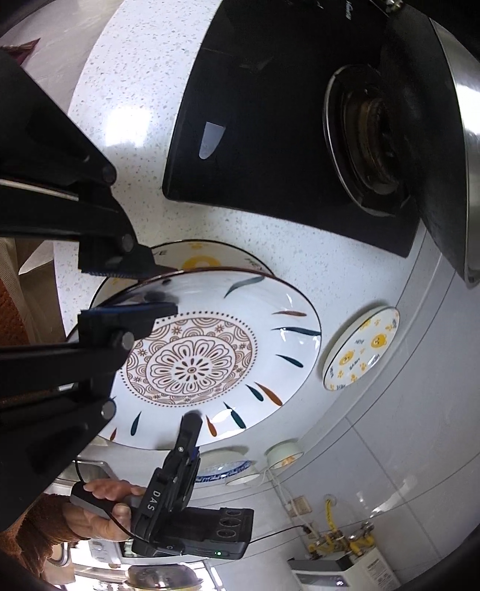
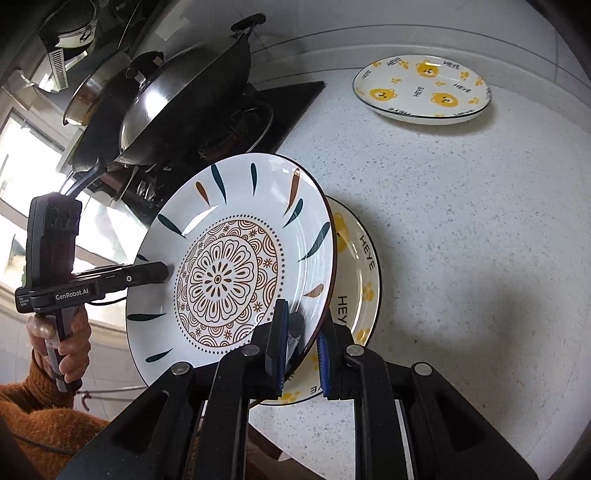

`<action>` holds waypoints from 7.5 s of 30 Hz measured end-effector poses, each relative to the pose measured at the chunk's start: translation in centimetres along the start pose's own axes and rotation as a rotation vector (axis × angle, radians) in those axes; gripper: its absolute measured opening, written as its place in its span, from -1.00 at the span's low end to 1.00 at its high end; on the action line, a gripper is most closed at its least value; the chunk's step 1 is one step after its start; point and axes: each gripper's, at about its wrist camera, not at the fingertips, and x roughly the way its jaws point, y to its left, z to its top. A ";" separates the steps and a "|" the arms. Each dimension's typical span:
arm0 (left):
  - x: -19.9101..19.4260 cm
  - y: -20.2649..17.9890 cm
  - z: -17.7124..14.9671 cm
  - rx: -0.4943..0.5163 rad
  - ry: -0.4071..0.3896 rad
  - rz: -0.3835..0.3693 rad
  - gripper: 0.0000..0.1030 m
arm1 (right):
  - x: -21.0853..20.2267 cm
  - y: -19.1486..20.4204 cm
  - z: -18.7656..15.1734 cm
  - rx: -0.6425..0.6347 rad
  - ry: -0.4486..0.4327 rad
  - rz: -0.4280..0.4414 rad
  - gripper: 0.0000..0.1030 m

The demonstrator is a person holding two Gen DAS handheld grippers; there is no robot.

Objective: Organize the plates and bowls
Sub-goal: 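Carry the mandala plate onto the bear-print plate and open the right gripper, then move the right gripper to the smaller bear-print plate and grasp its rim, then carry the smaller bear-print plate and lower it onto the mandala plate, then open the right gripper and lift it off the plate stack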

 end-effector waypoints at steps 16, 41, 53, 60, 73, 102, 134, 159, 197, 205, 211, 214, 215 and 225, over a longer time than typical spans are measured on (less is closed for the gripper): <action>1.9 1.8 0.8 0.177 0.107 -0.070 -0.79 | 1.2 2.2 -4.6 0.242 -0.121 -0.135 -0.75; 5.5 1.0 2.5 0.204 0.157 -0.012 -0.71 | 2.1 -1.4 -4.4 0.392 -0.170 -0.162 -0.72; 5.6 -0.9 1.7 0.310 0.131 0.052 -0.47 | 1.3 -1.2 -5.0 0.405 -0.202 -0.159 -0.72; 3.4 -0.2 2.4 0.281 0.037 0.047 -0.32 | -0.5 -1.2 -5.2 0.419 -0.264 -0.170 -0.50; -2.3 0.3 1.3 0.333 -0.111 -0.089 -0.19 | -3.0 2.1 -6.0 0.377 -0.339 -0.214 -0.08; 6.6 -12.9 18.4 0.433 -0.217 0.186 -0.02 | -8.8 -10.8 9.0 0.225 -0.432 -0.089 0.69; 22.8 -3.7 30.4 0.019 0.032 0.047 -0.18 | 5.3 -22.4 21.9 0.282 -0.096 0.044 -0.23; 19.9 -7.2 26.2 0.046 0.026 0.007 -0.75 | -0.5 -21.7 16.3 0.295 -0.143 -0.008 -0.78; 4.6 1.7 3.6 0.111 0.084 -0.024 -0.76 | 1.4 -2.7 -3.0 0.422 -0.123 -0.069 -0.77; 4.2 1.8 3.4 0.118 0.084 -0.022 -0.76 | 1.6 -2.1 -3.2 0.411 -0.080 -0.091 -0.72; 3.3 1.9 3.6 0.131 0.059 0.049 -0.81 | 1.6 -1.6 -2.7 0.392 -0.057 -0.107 -0.56; 3.3 2.1 3.6 0.120 0.077 0.018 -0.79 | 1.2 -1.2 -2.5 0.379 -0.063 -0.131 -0.30; 3.4 2.1 3.5 0.125 0.076 0.015 -0.80 | 1.1 -1.0 -2.5 0.371 -0.063 -0.148 -0.29; 2.1 1.4 2.8 0.191 0.014 0.041 -0.79 | -0.9 0.4 -3.4 0.344 -0.139 -0.170 -0.27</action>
